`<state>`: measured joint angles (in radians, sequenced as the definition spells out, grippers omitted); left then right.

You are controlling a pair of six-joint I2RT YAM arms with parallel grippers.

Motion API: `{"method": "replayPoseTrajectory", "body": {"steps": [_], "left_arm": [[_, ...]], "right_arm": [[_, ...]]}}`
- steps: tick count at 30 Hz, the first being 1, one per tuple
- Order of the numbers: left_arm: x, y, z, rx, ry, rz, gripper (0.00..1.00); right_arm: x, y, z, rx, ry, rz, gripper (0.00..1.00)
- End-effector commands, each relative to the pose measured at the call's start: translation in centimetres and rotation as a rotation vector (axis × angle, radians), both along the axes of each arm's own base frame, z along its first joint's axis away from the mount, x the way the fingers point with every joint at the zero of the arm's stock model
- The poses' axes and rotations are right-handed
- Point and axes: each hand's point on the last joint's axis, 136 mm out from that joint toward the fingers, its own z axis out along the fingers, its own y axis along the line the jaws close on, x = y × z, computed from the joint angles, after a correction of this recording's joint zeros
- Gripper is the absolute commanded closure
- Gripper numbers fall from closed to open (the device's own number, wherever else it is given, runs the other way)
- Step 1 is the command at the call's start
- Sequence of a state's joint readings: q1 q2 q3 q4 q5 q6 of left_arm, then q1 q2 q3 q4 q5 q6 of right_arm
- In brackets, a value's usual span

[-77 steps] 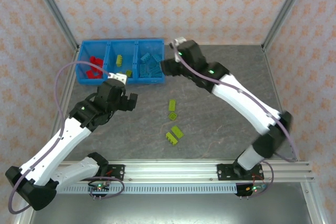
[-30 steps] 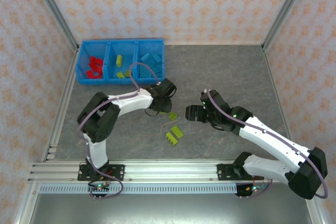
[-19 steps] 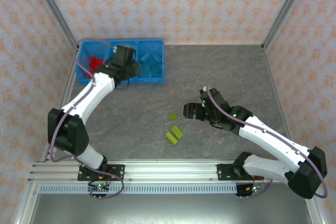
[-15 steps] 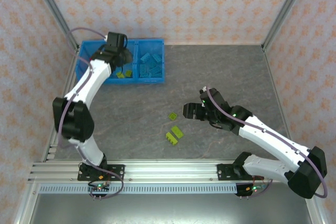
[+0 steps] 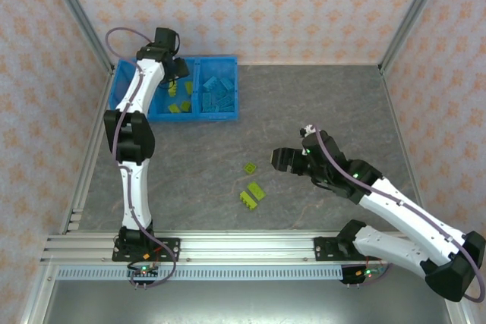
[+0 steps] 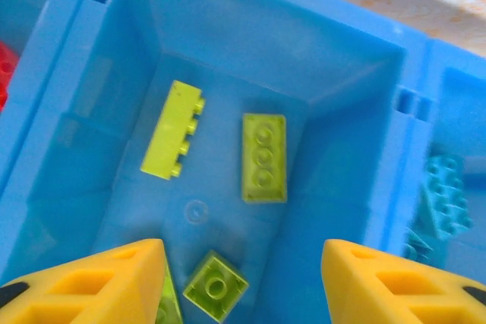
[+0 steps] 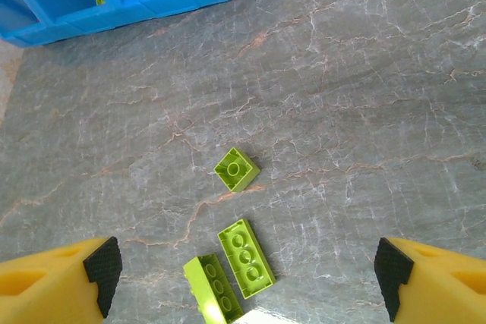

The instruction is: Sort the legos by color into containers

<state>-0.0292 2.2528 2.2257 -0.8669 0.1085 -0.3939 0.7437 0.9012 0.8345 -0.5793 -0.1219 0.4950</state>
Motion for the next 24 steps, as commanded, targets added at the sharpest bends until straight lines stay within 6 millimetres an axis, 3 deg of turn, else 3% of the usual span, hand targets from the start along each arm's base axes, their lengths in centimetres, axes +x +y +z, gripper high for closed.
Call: {"method": "replayPoseTrajectory", "body": {"steps": [1,5,8,12,15,18,21,24], "left_arm": [[-3.1,-2.6,7.0,-0.114,-0.122,-0.035,0.43],[-8.3,-6.7,11.2,-0.193,-0.249,-0.080,0.43],[-13.0,-10.1,11.5,-0.201,-0.273,-0.113,0.44],[-18.5,-14.7,10.2,-0.182,-0.285,-0.215,0.45],[-22.1,-18.9,8.2,-0.134,-0.251,-0.366,0.45],[-25.3,-23.7,4.8,-0.044,-0.161,-0.621,0.42],[-27.2,-25.9,-0.1,0.096,-0.028,-0.745,0.41],[-28.1,-27.8,-4.1,0.115,0.060,-0.814,0.40]], "right_arm": [[0.5,-0.5,-0.2,-0.023,-0.006,-0.042,0.11],[1.3,-0.7,-0.3,-0.026,-0.019,-0.089,0.11],[1.7,-1.1,-0.6,-0.031,-0.025,-0.125,0.11],[2.0,-1.3,-0.9,-0.032,-0.032,-0.143,0.11],[2.1,-1.2,-1.2,-0.033,-0.028,-0.144,0.11],[2.1,-1.0,-1.4,-0.034,-0.020,-0.138,0.10],[2.1,-0.9,-1.8,-0.040,-0.010,-0.138,0.10],[2.1,-0.8,-2.0,-0.042,-0.001,-0.136,0.10]]}}
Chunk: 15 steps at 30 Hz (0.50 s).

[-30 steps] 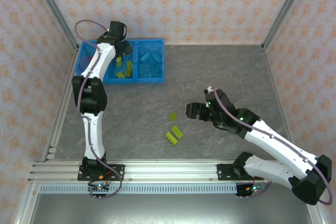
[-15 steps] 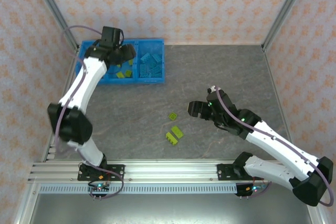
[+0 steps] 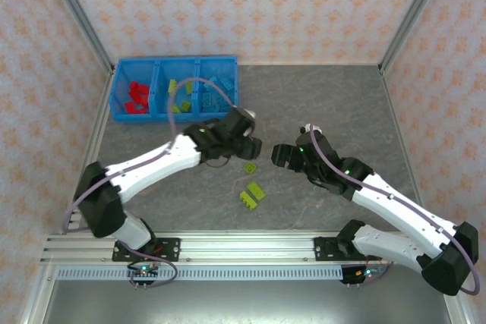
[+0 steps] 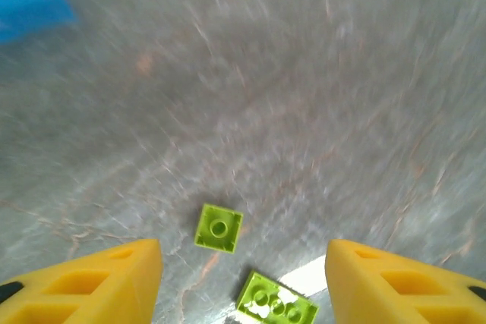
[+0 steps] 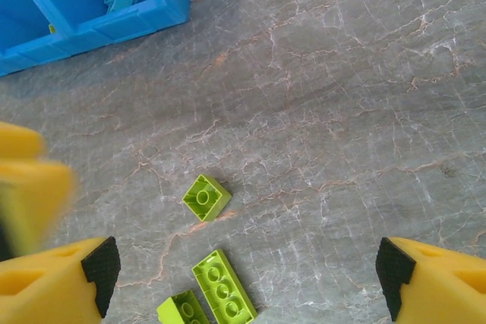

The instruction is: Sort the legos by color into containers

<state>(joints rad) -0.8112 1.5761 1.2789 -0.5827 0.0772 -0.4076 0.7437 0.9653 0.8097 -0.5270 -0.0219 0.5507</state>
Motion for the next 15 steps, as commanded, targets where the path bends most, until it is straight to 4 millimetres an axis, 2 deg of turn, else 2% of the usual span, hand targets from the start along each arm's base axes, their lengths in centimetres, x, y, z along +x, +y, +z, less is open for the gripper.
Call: {"method": "replayPoseTrajectory", "body": {"steps": [1,5,10,12,15], "left_arm": [[-0.8,-0.1,-4.5,0.124,0.055,-0.073,0.40],[-0.1,-0.5,-7.5,0.180,0.088,-0.075,0.39],[0.8,0.2,-11.0,0.319,0.136,-0.080,0.39],[0.7,0.1,-12.4,0.326,0.168,-0.090,0.41],[0.7,-0.3,-13.3,0.286,0.198,-0.095,0.45]], "right_arm": [[0.3,-0.2,-0.4,-0.001,-0.003,-0.026,0.10],[0.1,-0.4,-0.6,-0.010,0.006,-0.028,0.11],[-0.1,-0.6,-0.7,-0.020,0.014,-0.028,0.10],[-0.1,-0.6,-0.8,-0.022,0.017,-0.027,0.10],[-0.1,-0.6,-0.9,-0.022,0.018,-0.031,0.10]]}}
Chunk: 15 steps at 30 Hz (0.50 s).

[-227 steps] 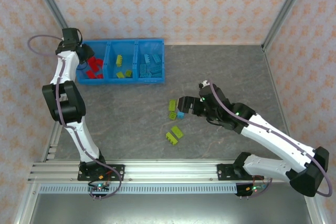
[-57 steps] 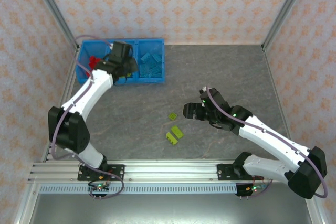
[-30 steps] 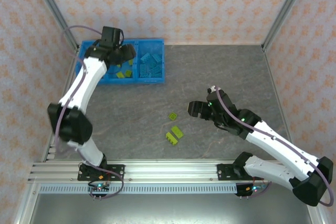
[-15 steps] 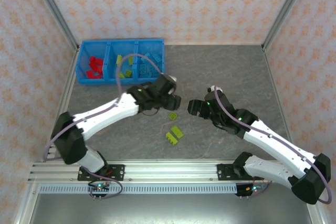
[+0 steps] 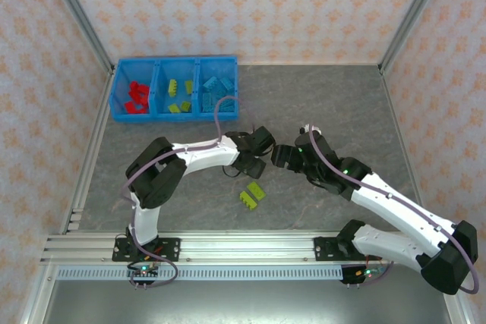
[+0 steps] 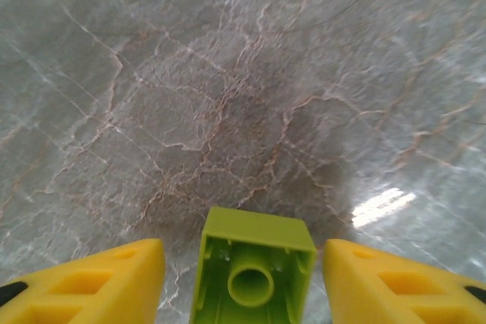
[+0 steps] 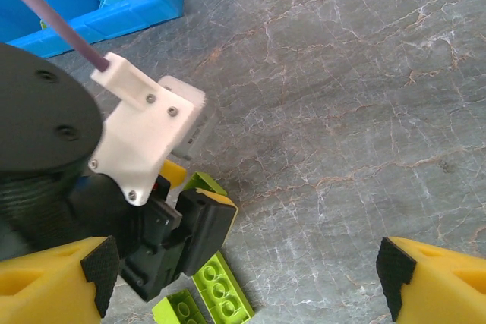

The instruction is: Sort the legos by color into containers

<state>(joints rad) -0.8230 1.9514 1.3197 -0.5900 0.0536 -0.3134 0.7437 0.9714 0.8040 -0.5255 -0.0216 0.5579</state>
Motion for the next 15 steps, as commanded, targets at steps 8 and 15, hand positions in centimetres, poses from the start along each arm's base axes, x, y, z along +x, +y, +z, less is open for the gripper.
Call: {"method": "replayPoseTrajectory", "body": {"steps": [8,15], "left_arm": [[0.4,0.4,-0.8,-0.046,0.028,0.025,0.68],[2.5,4.1,6.4,-0.188,-0.105,0.138,0.75]], "right_arm": [[-0.4,-0.1,-0.2,0.000,0.018,-0.002,0.10],[-1.1,3.8,1.4,0.155,0.008,0.170,0.10]]}}
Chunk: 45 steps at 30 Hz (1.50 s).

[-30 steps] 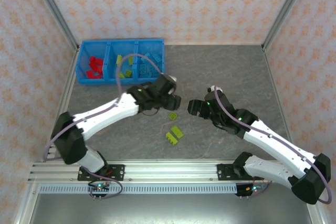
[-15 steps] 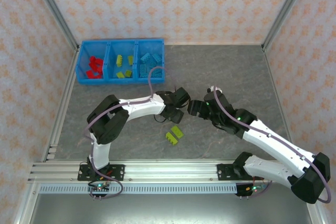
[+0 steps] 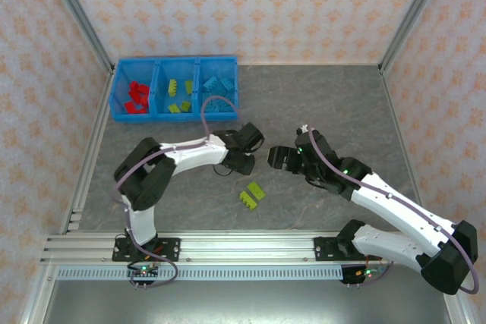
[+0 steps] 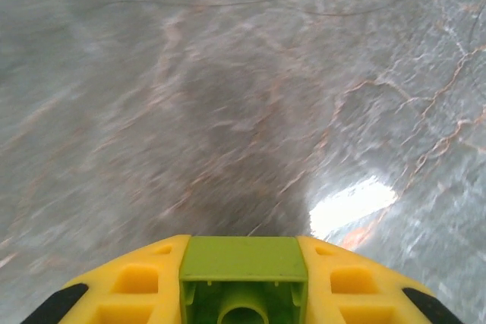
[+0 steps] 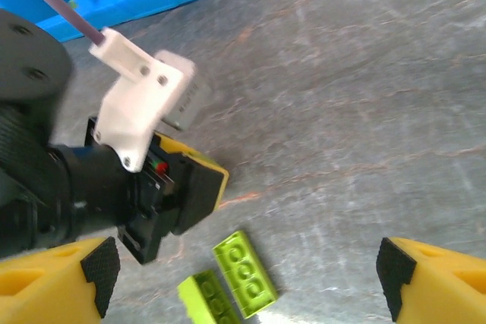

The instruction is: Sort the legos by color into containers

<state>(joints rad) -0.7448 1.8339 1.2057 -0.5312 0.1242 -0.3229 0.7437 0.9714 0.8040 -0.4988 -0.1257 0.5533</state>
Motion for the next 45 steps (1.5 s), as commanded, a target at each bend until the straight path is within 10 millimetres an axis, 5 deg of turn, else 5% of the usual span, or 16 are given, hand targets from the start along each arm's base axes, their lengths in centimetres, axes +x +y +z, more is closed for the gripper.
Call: {"method": "replayPoseTrajectory", "body": {"steps": [1,7,12,18,26,31,35,40,45], "left_arm": [[2.8,2.8,6.1,-0.092,-0.131,0.100,0.75],[8.1,12.3,13.9,-0.081,-0.269,0.299,0.74],[14.5,20.6,17.4,-0.124,-0.338,0.526,0.73],[21.6,24.7,14.4,-0.196,-0.213,0.640,0.71],[25.7,26.1,12.5,-0.159,-0.158,0.663,0.59],[25.3,25.0,14.9,-0.234,-0.181,0.646,0.47],[23.1,23.5,19.0,-0.327,-0.248,0.638,0.47],[16.7,19.0,24.6,-0.447,-0.383,0.568,0.48],[8.0,12.0,24.8,-0.443,-0.403,0.391,0.49]], "right_arm": [[-0.4,2.5,1.3,0.105,-0.022,0.102,0.10],[0.4,2.3,1.5,0.088,-0.040,0.071,0.10],[0.5,2.2,0.8,0.075,-0.025,0.060,0.10],[0.1,1.4,0.5,0.057,-0.015,0.042,0.10],[-0.4,0.4,0.6,0.062,-0.021,0.013,0.10],[-0.4,0.4,0.8,0.062,-0.026,0.013,0.10],[-0.2,0.7,0.8,0.069,-0.027,0.014,0.10],[0.3,1.0,0.5,0.066,-0.023,0.003,0.10],[0.9,0.5,0.3,0.054,-0.034,-0.036,0.10]]}}
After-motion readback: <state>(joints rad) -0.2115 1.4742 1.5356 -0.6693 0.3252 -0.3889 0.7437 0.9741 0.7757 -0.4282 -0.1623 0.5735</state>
